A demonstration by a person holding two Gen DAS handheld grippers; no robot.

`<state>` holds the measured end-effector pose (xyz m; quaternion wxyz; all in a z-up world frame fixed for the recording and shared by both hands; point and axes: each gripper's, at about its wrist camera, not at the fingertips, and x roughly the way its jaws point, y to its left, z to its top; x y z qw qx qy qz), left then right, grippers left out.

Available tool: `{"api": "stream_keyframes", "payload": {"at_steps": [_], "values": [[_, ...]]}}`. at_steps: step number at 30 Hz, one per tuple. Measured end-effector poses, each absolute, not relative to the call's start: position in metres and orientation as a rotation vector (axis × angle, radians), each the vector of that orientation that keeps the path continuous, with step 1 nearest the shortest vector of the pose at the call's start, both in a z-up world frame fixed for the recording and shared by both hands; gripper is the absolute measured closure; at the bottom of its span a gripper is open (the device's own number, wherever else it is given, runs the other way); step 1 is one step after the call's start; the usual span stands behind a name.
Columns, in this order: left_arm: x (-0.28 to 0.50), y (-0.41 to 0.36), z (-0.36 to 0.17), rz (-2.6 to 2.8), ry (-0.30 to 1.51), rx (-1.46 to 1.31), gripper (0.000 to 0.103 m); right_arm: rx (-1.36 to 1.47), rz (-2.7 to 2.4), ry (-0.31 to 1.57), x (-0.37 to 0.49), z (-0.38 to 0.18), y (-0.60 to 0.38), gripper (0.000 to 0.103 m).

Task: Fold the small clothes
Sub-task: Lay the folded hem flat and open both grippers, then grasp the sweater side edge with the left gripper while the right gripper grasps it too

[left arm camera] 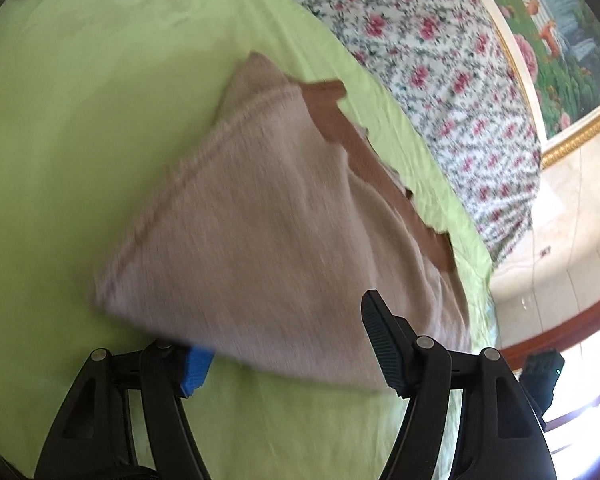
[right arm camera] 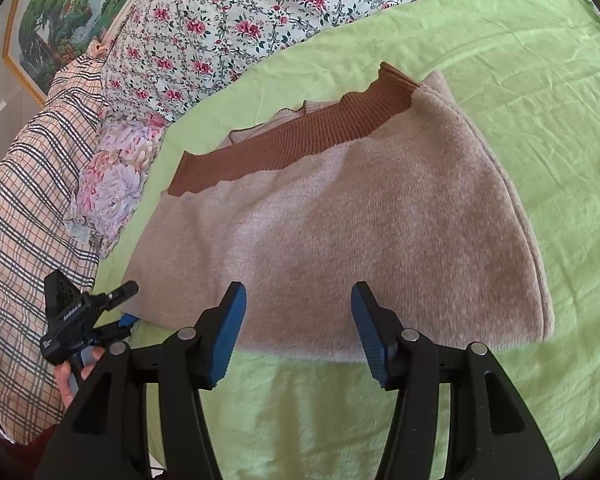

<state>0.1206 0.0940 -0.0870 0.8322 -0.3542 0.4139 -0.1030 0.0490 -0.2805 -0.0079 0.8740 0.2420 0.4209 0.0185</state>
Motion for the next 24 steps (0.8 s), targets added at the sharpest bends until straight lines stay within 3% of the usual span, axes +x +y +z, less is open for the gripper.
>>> {"api": "stream_keyframes", "payload": {"at_steps": [4,5,8,9,12,18,23,24], "values": [[0.136,0.096,-0.082,-0.183,0.841,-0.726,0.037,0.511,0.044,0.876,0.062,-0.009,-0.288,0.047],[0.139,0.096,-0.081,-0.172,0.83,-0.711,0.044,0.511,0.047,0.876,0.066,-0.009,-0.29,0.047],[0.144,0.095,-0.076,-0.168,0.812,-0.673,0.08,0.507,0.06,0.876,0.077,-0.009,-0.294,0.047],[0.145,0.093,-0.073,-0.173,0.801,-0.659,0.084,0.504,0.064,0.873,0.08,-0.008,-0.296,0.047],[0.143,0.081,-0.052,-0.21,0.749,-0.606,0.091,0.513,0.091,0.857,0.092,-0.005,-0.303,0.047],[0.146,0.012,0.002,-0.393,0.666,-0.478,0.095,0.568,0.152,0.831,0.114,0.003,-0.321,0.047],[0.151,-0.058,0.008,-0.539,0.686,-0.375,0.095,0.796,0.365,0.863,0.14,-0.008,-0.337,0.047],[0.151,-0.069,0.004,-0.557,0.697,-0.357,0.095,0.831,0.39,0.881,0.148,-0.012,-0.337,0.043]]}}
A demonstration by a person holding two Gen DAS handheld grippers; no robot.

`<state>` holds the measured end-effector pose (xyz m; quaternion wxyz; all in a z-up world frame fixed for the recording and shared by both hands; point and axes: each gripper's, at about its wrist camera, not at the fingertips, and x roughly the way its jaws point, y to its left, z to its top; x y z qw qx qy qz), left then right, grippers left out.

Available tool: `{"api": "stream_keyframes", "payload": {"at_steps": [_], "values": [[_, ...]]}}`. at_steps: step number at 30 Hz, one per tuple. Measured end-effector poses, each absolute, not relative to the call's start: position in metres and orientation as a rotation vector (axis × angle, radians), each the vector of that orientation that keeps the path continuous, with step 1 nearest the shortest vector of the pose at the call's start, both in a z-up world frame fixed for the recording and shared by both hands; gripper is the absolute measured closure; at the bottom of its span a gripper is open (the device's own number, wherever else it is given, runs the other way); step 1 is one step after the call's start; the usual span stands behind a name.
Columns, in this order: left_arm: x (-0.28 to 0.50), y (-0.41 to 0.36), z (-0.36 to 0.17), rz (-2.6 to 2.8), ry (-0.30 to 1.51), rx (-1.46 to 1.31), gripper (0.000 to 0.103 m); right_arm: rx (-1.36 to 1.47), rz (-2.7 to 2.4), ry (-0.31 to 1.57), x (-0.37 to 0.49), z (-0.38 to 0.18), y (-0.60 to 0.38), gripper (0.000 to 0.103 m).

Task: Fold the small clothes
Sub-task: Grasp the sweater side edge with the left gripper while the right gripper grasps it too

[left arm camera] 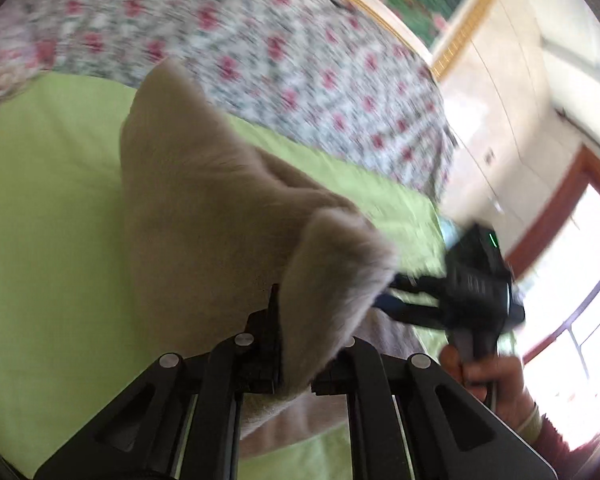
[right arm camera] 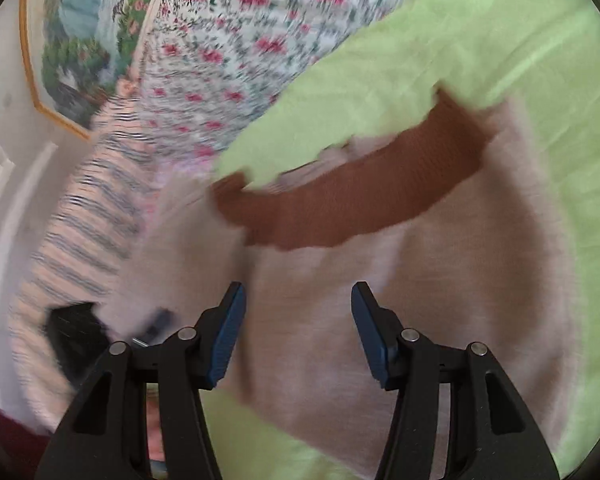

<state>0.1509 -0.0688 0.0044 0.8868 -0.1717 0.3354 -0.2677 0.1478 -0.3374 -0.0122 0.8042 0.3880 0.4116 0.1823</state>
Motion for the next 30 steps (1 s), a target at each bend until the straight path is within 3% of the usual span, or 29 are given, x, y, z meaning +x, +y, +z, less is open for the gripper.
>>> {"api": "stream_keyframes", "payload": {"at_steps": [1,3,11,12,13,15,23,30], "values": [[0.152,-0.081,-0.001,-0.572,0.714,-0.339,0.095,0.838,0.398,0.896,0.155,-0.015,-0.336,0.033],[0.155,-0.097,-0.012,-0.594,0.743,-0.316,0.096,0.845,0.437,0.93,0.17,-0.021,-0.331,0.025],[0.153,-0.127,-0.034,-0.602,0.796,-0.203,0.096,0.902,0.488,0.979,0.234,-0.035,-0.314,0.024],[0.152,-0.128,-0.034,-0.601,0.791,-0.194,0.096,0.868,0.471,0.99,0.241,-0.036,-0.309,0.031],[0.152,-0.129,-0.035,-0.599,0.789,-0.19,0.096,0.836,0.461,1.003,0.244,-0.037,-0.308,0.056],[0.153,-0.131,-0.032,-0.594,0.789,-0.184,0.096,0.768,0.427,1.037,0.25,-0.035,-0.304,0.086],[0.139,-0.168,0.008,-0.74,0.714,-0.174,0.096,0.532,0.38,0.831,0.196,0.061,-0.341,0.087],[0.153,-0.232,-0.043,-0.813,0.869,-0.163,0.095,0.485,0.162,0.981,0.169,0.008,-0.397,0.087]]}}
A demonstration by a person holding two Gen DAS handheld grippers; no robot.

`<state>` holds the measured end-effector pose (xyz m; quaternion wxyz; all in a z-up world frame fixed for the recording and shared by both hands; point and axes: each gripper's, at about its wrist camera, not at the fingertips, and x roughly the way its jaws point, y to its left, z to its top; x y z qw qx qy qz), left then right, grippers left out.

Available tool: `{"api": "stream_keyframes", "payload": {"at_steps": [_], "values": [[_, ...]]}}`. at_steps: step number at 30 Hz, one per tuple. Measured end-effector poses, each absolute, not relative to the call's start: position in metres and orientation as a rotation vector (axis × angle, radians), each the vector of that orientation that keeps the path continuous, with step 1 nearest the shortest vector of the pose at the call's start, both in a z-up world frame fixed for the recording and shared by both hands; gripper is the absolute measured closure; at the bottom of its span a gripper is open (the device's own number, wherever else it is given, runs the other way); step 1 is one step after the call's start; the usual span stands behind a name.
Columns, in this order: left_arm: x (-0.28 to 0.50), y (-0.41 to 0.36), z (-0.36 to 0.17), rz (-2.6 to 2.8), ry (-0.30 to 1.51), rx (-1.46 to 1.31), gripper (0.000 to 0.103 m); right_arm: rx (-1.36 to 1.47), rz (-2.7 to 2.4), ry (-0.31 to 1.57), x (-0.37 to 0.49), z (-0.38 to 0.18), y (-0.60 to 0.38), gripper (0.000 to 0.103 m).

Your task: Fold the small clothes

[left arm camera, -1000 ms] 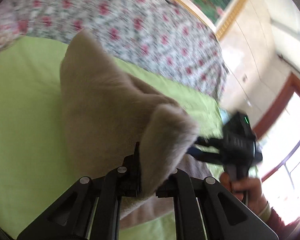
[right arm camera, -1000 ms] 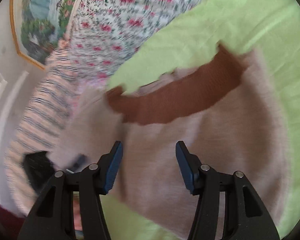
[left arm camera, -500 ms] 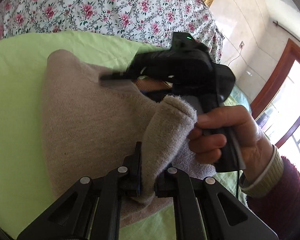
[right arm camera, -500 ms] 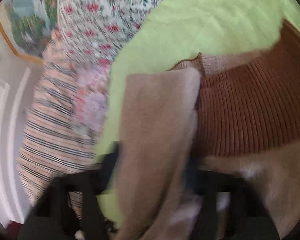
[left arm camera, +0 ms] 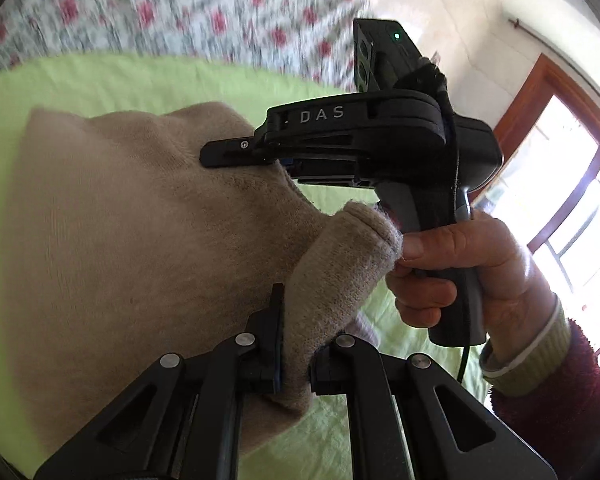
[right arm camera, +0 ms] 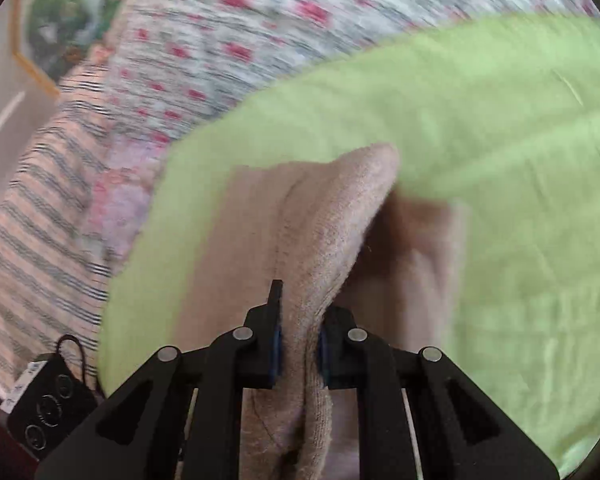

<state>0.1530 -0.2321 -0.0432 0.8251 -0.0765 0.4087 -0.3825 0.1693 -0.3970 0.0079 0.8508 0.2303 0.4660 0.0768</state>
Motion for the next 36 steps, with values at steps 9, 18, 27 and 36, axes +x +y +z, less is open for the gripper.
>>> {"api": "stream_keyframes", "payload": {"at_steps": [9,18,27,36], "values": [[0.145,-0.247,-0.053,-0.822,0.874,-0.115,0.094,0.348,0.09,0.953,0.155,0.01,-0.399,0.087],[0.136,-0.22,-0.047,-0.846,0.931,-0.131,0.071,0.337,-0.009,0.945,0.133,0.001,-0.403,0.074],[0.144,-0.138,-0.026,-0.69,0.898,-0.227,0.019,0.505,0.017,0.927,0.111,-0.005,-0.411,0.021],[0.246,-0.107,-0.077,-0.625,1.084,-0.427,0.011,0.669,0.129,0.953,0.142,-0.03,-0.429,0.021]]}}
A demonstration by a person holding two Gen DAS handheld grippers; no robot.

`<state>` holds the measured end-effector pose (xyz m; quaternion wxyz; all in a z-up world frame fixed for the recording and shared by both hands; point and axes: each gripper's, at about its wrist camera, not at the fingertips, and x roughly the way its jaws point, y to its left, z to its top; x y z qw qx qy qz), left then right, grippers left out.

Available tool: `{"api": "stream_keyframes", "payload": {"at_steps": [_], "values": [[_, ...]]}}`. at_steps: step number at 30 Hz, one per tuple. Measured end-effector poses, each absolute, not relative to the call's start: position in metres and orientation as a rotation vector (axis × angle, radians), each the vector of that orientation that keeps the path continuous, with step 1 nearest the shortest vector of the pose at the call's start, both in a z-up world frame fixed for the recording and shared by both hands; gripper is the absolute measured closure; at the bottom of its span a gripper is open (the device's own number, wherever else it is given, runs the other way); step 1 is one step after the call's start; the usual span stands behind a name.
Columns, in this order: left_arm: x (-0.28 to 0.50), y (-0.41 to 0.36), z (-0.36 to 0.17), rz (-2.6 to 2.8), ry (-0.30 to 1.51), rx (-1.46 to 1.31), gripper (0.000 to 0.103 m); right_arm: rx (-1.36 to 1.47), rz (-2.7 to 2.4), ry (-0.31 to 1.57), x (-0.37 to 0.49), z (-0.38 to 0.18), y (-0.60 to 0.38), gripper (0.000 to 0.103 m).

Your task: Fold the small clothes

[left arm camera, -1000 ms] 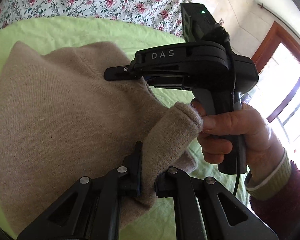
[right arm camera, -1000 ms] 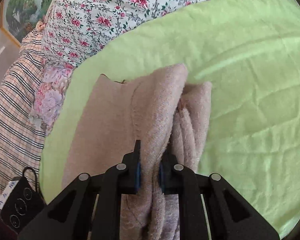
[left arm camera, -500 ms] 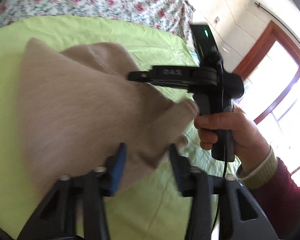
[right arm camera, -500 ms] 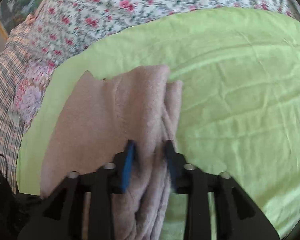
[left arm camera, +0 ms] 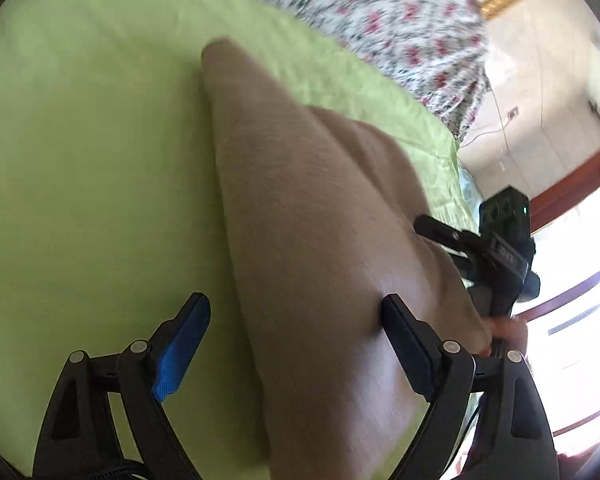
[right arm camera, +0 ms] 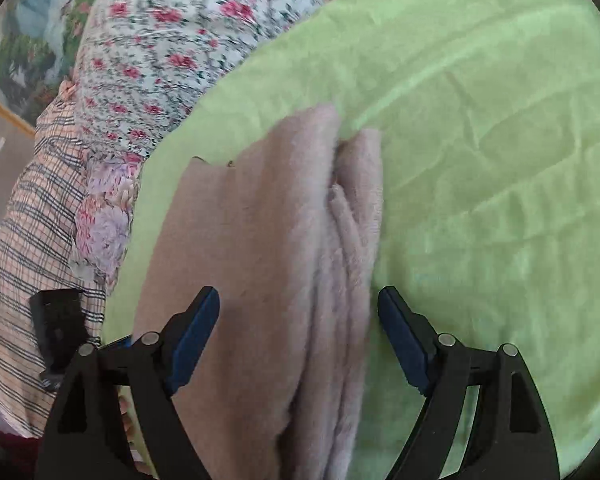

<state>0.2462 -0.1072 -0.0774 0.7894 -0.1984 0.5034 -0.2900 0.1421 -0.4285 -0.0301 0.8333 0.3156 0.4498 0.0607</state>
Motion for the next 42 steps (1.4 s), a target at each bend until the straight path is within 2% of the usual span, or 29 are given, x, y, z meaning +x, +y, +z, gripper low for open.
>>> {"api": "stream_keyframes", "payload": {"at_steps": [3,4,5,6,7,9,12,16,21,26,28,30,32,34,36,39,41,42], "values": [[0.272,-0.112,-0.095,-0.688,1.122,-0.51,0.01,0.648,0.142,0.973,0.15,-0.03,-0.425,0.022],[0.278,-0.114,-0.096,-0.697,1.103,-0.51,0.012,0.631,0.14,0.981,0.152,-0.031,-0.424,0.028],[0.279,-0.114,-0.095,-0.703,1.093,-0.498,0.017,0.612,0.137,0.995,0.153,-0.031,-0.42,0.034],[0.281,-0.118,-0.094,-0.709,1.086,-0.478,0.036,0.619,0.142,1.002,0.156,-0.033,-0.42,0.049],[0.282,-0.121,-0.095,-0.716,1.091,-0.467,0.04,0.664,0.158,1.006,0.156,-0.038,-0.42,0.061],[0.28,-0.12,-0.095,-0.716,1.072,-0.438,0.053,0.668,0.15,0.99,0.154,-0.037,-0.415,0.067],[0.265,-0.113,-0.081,-0.737,1.039,-0.403,0.061,0.669,0.154,0.945,0.146,-0.023,-0.399,0.071],[0.24,-0.087,-0.053,-0.715,0.991,-0.362,0.062,0.669,0.222,0.908,0.14,-0.011,-0.358,0.072],[0.197,-0.009,-0.024,-0.623,0.952,-0.344,0.062,0.703,0.378,0.895,0.149,-0.019,-0.286,0.072],[0.171,0.05,-0.026,-0.523,0.955,-0.327,0.061,0.689,0.468,0.946,0.165,-0.048,-0.219,0.072],[0.168,0.063,-0.046,-0.475,0.982,-0.321,0.058,0.673,0.441,0.986,0.169,-0.065,-0.206,0.072],[0.165,0.071,-0.061,-0.45,0.998,-0.337,0.051,0.655,0.415,0.983,0.167,-0.071,-0.203,0.07],[0.165,0.077,-0.064,-0.462,0.979,-0.387,0.046,0.664,0.404,0.992,0.165,-0.069,-0.208,0.063],[0.166,0.079,-0.06,-0.453,0.957,-0.394,0.041,0.615,0.359,1.012,0.164,-0.064,-0.211,0.049],[0.17,0.08,-0.058,-0.43,0.943,-0.38,0.035,0.544,0.295,1.002,0.162,-0.052,-0.216,0.039],[0.173,0.088,-0.056,-0.381,0.911,-0.39,0.027,0.507,0.211,0.919,0.167,-0.03,-0.228,0.039],[0.178,0.095,-0.054,-0.352,0.889,-0.424,0.027,0.518,0.221,0.899,0.178,-0.023,-0.232,0.04],[0.18,0.102,-0.055,-0.343,0.884,-0.447,0.027,0.517,0.228,0.903,0.185,-0.022,-0.231,0.047]]}}
